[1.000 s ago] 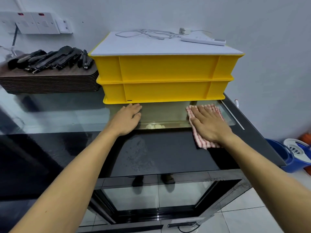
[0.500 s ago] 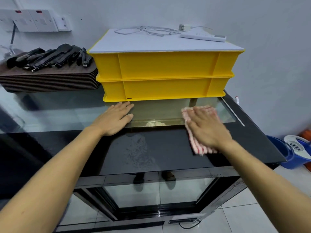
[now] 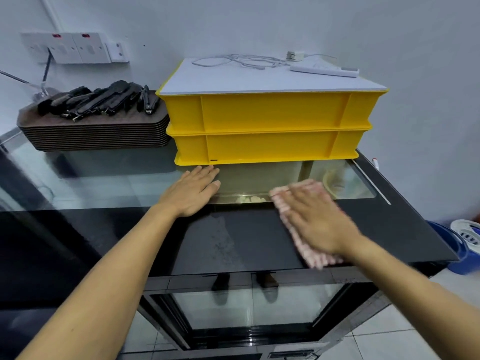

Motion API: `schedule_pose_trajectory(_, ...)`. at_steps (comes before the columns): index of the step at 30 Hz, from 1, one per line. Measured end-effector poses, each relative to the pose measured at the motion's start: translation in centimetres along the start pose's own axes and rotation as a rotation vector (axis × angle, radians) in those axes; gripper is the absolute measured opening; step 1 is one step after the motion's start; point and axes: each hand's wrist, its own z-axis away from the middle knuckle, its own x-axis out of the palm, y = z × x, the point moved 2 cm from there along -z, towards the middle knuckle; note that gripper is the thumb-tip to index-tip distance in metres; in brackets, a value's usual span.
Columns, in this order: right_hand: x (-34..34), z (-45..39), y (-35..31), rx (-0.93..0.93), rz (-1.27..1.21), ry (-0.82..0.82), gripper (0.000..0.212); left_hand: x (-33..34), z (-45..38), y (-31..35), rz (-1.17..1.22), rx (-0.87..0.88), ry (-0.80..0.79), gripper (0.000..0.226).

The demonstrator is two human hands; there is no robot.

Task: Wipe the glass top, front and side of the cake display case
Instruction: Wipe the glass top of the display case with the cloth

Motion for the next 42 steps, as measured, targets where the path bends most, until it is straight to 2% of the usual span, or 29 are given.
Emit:
schedule_pose_trajectory(3,-0.7,-3.8,4.4,0.322,-0.051,0.043,0.068,0.1,-0.1,0.0,0.024,0.0,0.0,0.066)
schedule_pose_trajectory(6,-0.3,-8.0,0.7,0.408,-0.074,0.052,0.066,0.2,0.0,0.1,0.054,0.003,0.005,0.082)
schedule_pose_trajectory(8,0.3,-9.4,-3.9,0.314,-0.085,0.034,0.065,0.0,0.0,-0.1,0.095,-0.002,0.016,0.09)
schedule_pose_trajectory(11,1.1,-7.4,-9.9,0.054,-0.077,-0.002,0.063,0.0,-0.1,-0.3,0.126,-0.014,0.023,0.084)
schedule_pose_trajectory(13,1.5,-3.7,-10.6,-0.104,-0.074,-0.016,0.061,0.0,0.1,-0.1,0.112,-0.014,0.016,0.081)
schedule_pose_trajectory(15,1.3,-0.7,-8.1,-0.156,-0.064,-0.011,0.06,0.0,0.1,0.0,0.085,-0.004,0.02,0.075)
schedule_pose_trajectory(17,0.7,-0.5,-2.8,-0.033,-0.03,-0.003,0.066,0.0,0.2,0.2,0.061,-0.005,0.03,0.069)
schedule_pose_trajectory(19,-0.1,-2.2,2.3,0.201,-0.034,0.032,0.075,0.0,0.3,0.2,0.05,-0.011,0.034,0.068)
schedule_pose_trajectory(20,-0.4,-3.4,3.7,0.317,-0.049,0.047,0.072,0.0,0.3,0.3,0.046,-0.011,0.034,0.068)
schedule_pose_trajectory(22,-0.4,-6.2,3.4,0.454,-0.071,0.06,0.067,0.1,0.1,0.2,0.045,-0.012,0.036,0.068)
schedule_pose_trajectory(23,-0.2,-7.7,1.7,0.46,-0.077,0.046,0.067,0.1,0.0,0.1,0.05,-0.012,0.035,0.068)
schedule_pose_trajectory(26,0.9,-9.8,-6.4,0.234,-0.081,0.0,0.065,0.0,0.0,-0.1,0.095,-0.018,0.038,0.069)
schedule_pose_trajectory(28,1.5,-8.0,-10.7,0.049,-0.067,-0.019,0.063,-0.2,0.1,-0.4,0.146,-0.055,0.059,0.069)
schedule_pose_trajectory(30,1.6,-4.4,-11.6,-0.076,-0.071,-0.024,0.061,-0.2,0.1,-0.5,0.153,-0.07,0.074,0.067)
schedule_pose_trajectory(32,1.4,-1.4,-9.6,-0.117,-0.053,-0.007,0.06,-0.2,0.2,-0.3,0.116,-0.063,0.081,0.064)
schedule_pose_trajectory(34,0.8,-1.0,-5.2,-0.001,-0.028,0.015,0.06,-0.1,0.0,-0.2,0.099,-0.07,0.1,0.063)
schedule_pose_trajectory(37,-0.3,-3.6,0.0,0.304,-0.075,0.043,0.061,-0.1,0.1,-0.2,0.099,-0.093,0.116,0.061)
schedule_pose_trajectory(40,0.2,-7.6,-1.8,0.419,-0.102,0.069,0.064,0.0,0.0,-0.4,0.104,-0.09,0.109,0.058)
schedule_pose_trajectory(42,0.9,-9.1,-6.0,0.345,-0.127,0.042,0.064,-0.1,-0.2,-0.6,0.114,-0.083,0.095,0.057)
